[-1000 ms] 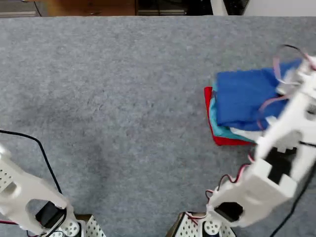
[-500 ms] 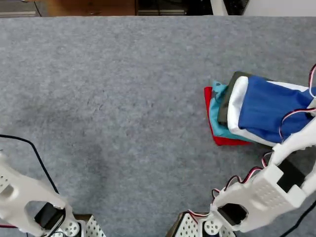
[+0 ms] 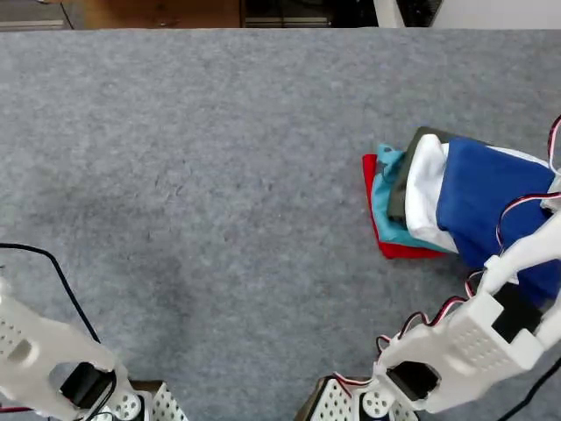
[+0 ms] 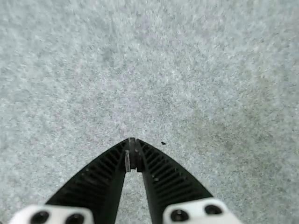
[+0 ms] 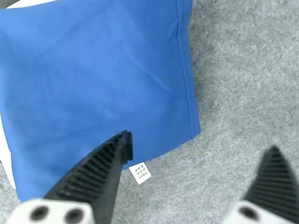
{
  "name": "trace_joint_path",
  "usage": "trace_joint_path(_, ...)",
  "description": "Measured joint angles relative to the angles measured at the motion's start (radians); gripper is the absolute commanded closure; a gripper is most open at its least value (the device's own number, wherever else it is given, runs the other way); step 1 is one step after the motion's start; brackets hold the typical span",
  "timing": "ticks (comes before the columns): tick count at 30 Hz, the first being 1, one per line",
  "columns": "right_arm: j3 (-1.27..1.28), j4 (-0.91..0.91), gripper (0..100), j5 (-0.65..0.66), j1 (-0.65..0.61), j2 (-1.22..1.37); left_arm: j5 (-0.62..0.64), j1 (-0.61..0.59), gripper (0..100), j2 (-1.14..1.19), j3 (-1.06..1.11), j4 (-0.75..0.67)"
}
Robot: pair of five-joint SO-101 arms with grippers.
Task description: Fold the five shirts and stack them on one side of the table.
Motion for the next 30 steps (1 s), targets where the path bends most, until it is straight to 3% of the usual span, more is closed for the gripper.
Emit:
trace_joint_path(6, 0.009, 0.0, 99.8, -0.054, -0.126, 0.023, 0.0, 0.031, 98, -0.061, 0.077, 0.0)
trace_joint_path(16, 0.054, -0.118, 98.0, -0.265, -0.334, 0.35, -0.002, 0.014, 98, -0.064, 0.08, 0.0)
trace_joint_path(21, 0.044, -0.133, 98.0, -0.282, -0.381, 0.437, -0.023, -0.023, 98, -0.064, 0.08, 0.0)
trace_joint_path(30, 0.058, -0.089, 98.0, -0.282, -0.437, 0.362, -0.028, -0.04, 98, -0.064, 0.08, 0.0)
